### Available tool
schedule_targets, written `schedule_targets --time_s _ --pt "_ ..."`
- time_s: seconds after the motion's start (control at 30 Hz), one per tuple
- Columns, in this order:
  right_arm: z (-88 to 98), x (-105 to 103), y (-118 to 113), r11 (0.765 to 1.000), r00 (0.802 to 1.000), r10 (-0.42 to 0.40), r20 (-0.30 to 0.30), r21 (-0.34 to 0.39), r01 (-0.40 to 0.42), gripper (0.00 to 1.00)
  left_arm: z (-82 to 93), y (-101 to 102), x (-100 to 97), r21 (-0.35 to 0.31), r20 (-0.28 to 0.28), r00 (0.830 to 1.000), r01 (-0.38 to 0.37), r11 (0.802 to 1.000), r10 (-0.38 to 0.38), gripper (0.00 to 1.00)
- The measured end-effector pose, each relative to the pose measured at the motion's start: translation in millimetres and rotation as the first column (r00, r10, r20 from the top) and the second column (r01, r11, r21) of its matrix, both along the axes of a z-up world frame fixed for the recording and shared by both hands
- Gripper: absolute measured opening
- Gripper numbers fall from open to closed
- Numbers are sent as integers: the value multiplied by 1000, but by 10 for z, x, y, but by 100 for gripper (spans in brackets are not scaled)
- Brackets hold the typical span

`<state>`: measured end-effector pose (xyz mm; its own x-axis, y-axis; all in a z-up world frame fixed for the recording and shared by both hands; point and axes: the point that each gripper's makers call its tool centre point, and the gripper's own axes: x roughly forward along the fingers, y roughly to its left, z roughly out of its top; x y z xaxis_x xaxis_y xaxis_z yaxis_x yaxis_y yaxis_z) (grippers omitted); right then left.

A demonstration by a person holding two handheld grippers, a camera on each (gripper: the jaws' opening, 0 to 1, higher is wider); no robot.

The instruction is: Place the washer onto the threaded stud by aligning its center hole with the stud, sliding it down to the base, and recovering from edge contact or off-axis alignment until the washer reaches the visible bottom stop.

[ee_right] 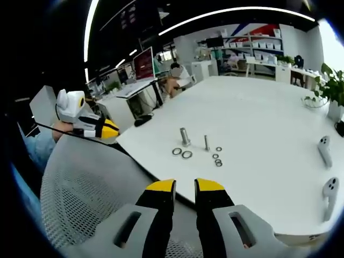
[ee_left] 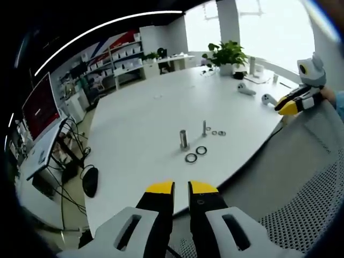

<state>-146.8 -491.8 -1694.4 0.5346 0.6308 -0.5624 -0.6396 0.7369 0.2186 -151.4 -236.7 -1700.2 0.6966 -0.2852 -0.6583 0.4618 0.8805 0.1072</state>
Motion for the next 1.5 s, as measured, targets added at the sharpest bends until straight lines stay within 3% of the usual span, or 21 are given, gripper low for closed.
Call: schedule_targets --time_s 0.97,1.5 --pt "-59 -43 -34 1000 1000 6 -29 -20 -7 17 17 -16 21 0 17 1000 1 1000 -1 8" --pt "-19 15 -32 1000 1000 -15 3 -9 15 17 26 -4 39 -4 24 1000 -9 1000 9 8"
